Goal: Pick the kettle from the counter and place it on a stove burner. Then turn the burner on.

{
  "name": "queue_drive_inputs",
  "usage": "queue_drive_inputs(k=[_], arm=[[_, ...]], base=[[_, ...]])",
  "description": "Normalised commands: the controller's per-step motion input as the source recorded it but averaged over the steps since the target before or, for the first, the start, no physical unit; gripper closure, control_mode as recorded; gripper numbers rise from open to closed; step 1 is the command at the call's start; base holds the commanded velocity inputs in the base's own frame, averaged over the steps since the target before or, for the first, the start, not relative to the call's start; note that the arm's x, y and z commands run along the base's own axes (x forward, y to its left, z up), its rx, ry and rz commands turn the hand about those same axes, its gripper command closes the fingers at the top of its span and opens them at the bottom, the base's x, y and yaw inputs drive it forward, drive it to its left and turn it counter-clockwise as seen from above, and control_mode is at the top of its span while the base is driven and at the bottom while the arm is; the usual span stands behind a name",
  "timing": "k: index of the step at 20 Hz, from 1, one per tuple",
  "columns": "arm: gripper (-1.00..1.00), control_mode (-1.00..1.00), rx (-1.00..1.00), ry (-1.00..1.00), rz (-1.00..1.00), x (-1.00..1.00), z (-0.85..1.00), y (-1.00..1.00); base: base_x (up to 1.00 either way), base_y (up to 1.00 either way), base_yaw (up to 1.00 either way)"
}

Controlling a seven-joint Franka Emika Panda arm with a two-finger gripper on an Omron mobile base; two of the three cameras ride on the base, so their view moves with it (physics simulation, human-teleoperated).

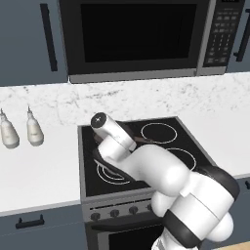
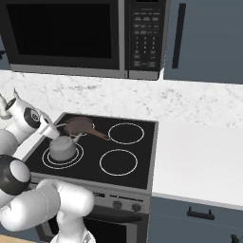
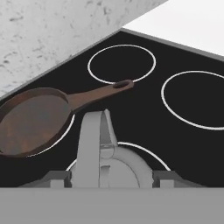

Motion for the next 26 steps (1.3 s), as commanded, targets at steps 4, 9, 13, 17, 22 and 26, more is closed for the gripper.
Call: queue_drive_inputs(k=[4, 9, 13, 17, 22, 26], arm=[[-1.0, -1.0, 0.0, 0.0, 0.0, 0.0, 0.17, 0.0], [-1.0, -1.0, 0.01, -0.06, 0.0, -0.14, 0.67, 0.0], [-1.0, -1.0, 0.0, -0.02, 0.01, -0.61, 0.49, 0.22], [-1.0, -1.0, 0.0, 0.0, 0.07, -1.0, 0.0, 0.2], [-1.0, -1.0, 0.0, 0.0, 0.1, -1.0, -0.07, 0.0], [-1.0, -1.0, 0.0, -0.12, 0.05, -0.43, 0.0, 0.0]], base=[[0.0, 0.0, 0.0], [0.0, 0.0, 0.0], [0.0, 0.0, 0.0], [0.0, 0.0, 0.0], [0.0, 0.0, 0.0], [0.0, 0.0, 0.0]])
